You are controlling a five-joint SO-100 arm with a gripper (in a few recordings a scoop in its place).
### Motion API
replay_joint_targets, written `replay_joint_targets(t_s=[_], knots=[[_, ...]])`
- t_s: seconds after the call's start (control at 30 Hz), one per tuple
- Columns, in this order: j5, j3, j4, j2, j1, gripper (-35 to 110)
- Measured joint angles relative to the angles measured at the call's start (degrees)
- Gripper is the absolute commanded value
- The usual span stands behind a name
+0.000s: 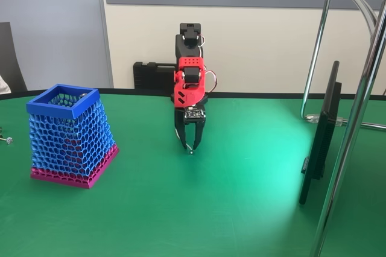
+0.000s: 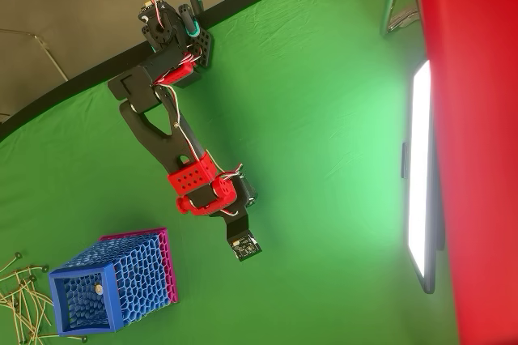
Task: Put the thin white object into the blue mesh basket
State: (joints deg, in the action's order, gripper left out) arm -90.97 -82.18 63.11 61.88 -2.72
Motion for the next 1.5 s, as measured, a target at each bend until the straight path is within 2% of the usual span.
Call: replay_joint_targets(t_s=[0.77, 1.5], knots=[[0.6, 1.8, -0.2, -3.2, -0.5, 10], [11.3, 3.1, -5.7, -0.4, -1.7, 2]])
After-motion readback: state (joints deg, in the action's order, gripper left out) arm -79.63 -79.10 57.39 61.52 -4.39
